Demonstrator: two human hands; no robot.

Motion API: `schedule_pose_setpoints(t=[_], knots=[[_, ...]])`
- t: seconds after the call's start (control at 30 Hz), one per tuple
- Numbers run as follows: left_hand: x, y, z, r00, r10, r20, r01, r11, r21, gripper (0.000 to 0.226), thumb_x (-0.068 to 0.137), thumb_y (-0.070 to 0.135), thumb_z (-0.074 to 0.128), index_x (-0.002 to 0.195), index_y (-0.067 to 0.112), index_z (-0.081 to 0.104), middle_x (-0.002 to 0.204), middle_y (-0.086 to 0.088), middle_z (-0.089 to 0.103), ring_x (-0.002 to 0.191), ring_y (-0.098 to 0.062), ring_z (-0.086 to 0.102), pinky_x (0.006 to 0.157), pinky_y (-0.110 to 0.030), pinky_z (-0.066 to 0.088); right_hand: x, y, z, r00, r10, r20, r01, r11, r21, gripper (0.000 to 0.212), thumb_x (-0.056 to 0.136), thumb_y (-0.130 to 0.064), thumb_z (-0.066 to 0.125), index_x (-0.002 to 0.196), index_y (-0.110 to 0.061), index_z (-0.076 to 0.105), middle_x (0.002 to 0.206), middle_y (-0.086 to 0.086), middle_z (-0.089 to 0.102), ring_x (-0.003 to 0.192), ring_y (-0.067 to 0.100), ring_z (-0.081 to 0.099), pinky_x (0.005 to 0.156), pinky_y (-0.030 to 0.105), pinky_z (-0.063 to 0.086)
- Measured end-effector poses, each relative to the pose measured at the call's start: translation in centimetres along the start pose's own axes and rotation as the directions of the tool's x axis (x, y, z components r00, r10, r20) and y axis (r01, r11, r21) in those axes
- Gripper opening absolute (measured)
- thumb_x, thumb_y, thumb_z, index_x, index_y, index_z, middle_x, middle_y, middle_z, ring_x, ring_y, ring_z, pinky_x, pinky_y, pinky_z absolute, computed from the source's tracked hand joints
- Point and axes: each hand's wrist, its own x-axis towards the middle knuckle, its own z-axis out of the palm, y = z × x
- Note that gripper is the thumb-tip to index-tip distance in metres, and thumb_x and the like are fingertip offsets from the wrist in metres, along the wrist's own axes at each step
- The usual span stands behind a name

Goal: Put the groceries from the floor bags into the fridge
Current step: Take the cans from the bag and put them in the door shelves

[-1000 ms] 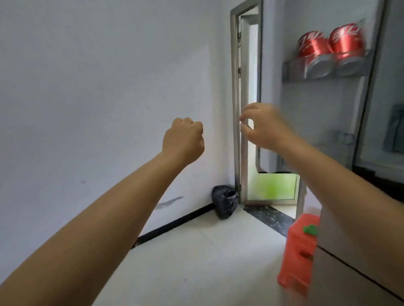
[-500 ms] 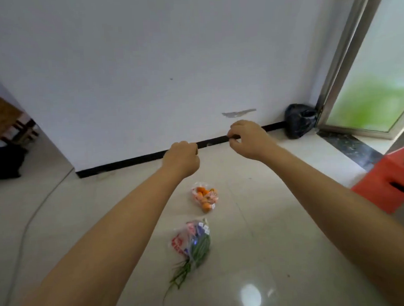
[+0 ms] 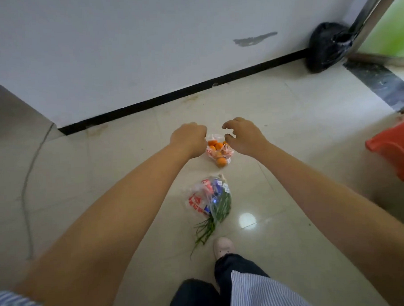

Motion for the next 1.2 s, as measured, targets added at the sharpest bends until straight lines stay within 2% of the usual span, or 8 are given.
schedule_pose_setpoints(t=[0.17,0.33,0.5,0.7,0.87,0.93,1.1,1.2], knots=[[4.5,-6.2,2.5,0.987,0.077,0.143,-0.072,0.997,-0.041,0.034,0.095,0.013,0.039,0.126,0.009,0.054,0.132,-0.015,0.051,0.121,-0.032,0.049,0.093,-0.036,0.043,4.6,-2.4,4.4,0.987,0.147,0.063,-0.152,0.984,0.087,0.033,0.089,-0.006,0.048,0.120,-0.003,0.060,0.124,0.022,0.057,0.115,0.035,0.054,0.095,0.033,0.039],[10.4,-12.3,4.9,0.941,0.235,0.242,-0.238,0.971,-0.017,0.034,0.095,0.011,0.038,0.124,0.006,0.054,0.130,-0.015,0.053,0.119,-0.032,0.052,0.092,-0.037,0.045,8.3,-4.5,9.5,0.936,0.327,0.128,-0.341,0.934,0.109,0.037,0.093,-0.007,0.044,0.128,-0.006,0.053,0.130,0.016,0.055,0.117,0.031,0.053,0.096,0.031,0.038],[17.3,-17.8,5.3,0.855,0.404,0.327,-0.443,0.895,0.053,0.033,0.094,0.011,0.040,0.124,0.008,0.054,0.132,-0.015,0.053,0.121,-0.033,0.051,0.093,-0.036,0.044,9.9,-6.6,13.2,0.763,0.640,0.088,-0.643,0.739,0.202,0.037,0.093,-0.011,0.044,0.129,-0.007,0.053,0.131,0.014,0.055,0.117,0.029,0.053,0.097,0.030,0.039],[22.0,-20.6,8.4,0.777,0.498,0.385,-0.556,0.830,0.049,0.032,0.093,0.010,0.039,0.119,0.006,0.058,0.128,-0.016,0.056,0.117,-0.033,0.053,0.089,-0.035,0.046,10.2,-8.5,19.2,0.595,0.794,0.120,-0.786,0.544,0.295,0.032,0.092,-0.010,0.046,0.121,-0.001,0.057,0.118,0.021,0.062,0.108,0.035,0.057,0.090,0.036,0.044],[23.1,-20.8,15.8,0.725,0.465,0.508,-0.528,0.849,-0.024,0.030,0.094,0.012,0.041,0.116,0.004,0.059,0.123,-0.018,0.060,0.113,-0.034,0.056,0.087,-0.033,0.046,9.4,-7.2,26.2,0.491,0.856,0.163,-0.835,0.408,0.369,0.031,0.091,-0.008,0.045,0.119,-0.001,0.056,0.107,0.022,0.066,0.099,0.036,0.060,0.073,0.034,0.042],[23.8,-20.6,19.4,0.715,0.465,0.522,-0.519,0.853,-0.051,0.029,0.093,0.011,0.042,0.114,0.002,0.060,0.121,-0.019,0.061,0.110,-0.034,0.058,0.084,-0.033,0.047,9.5,-5.8,29.9,0.466,0.865,0.187,-0.851,0.380,0.361,0.032,0.091,-0.008,0.044,0.120,-0.003,0.057,0.111,0.021,0.065,0.102,0.034,0.059,0.076,0.034,0.043],[26.0,-20.4,32.1,0.694,0.507,0.511,-0.569,0.821,-0.043,0.029,0.093,0.011,0.042,0.112,0.002,0.062,0.121,-0.018,0.062,0.112,-0.033,0.057,0.088,-0.033,0.046,10.7,-0.3,42.2,0.477,0.848,0.233,-0.866,0.407,0.290,0.032,0.091,-0.012,0.043,0.118,-0.007,0.059,0.119,0.014,0.063,0.110,0.028,0.056,0.083,0.029,0.044],[27.4,-20.3,41.0,0.683,0.545,0.486,-0.604,0.796,-0.045,0.029,0.092,0.010,0.042,0.110,0.003,0.063,0.120,-0.017,0.063,0.110,-0.033,0.058,0.085,-0.035,0.046,12.0,3.9,50.3,0.477,0.862,0.171,-0.870,0.434,0.235,0.029,0.089,-0.015,0.044,0.111,-0.009,0.063,0.115,0.011,0.064,0.109,0.027,0.055,0.086,0.031,0.043]])
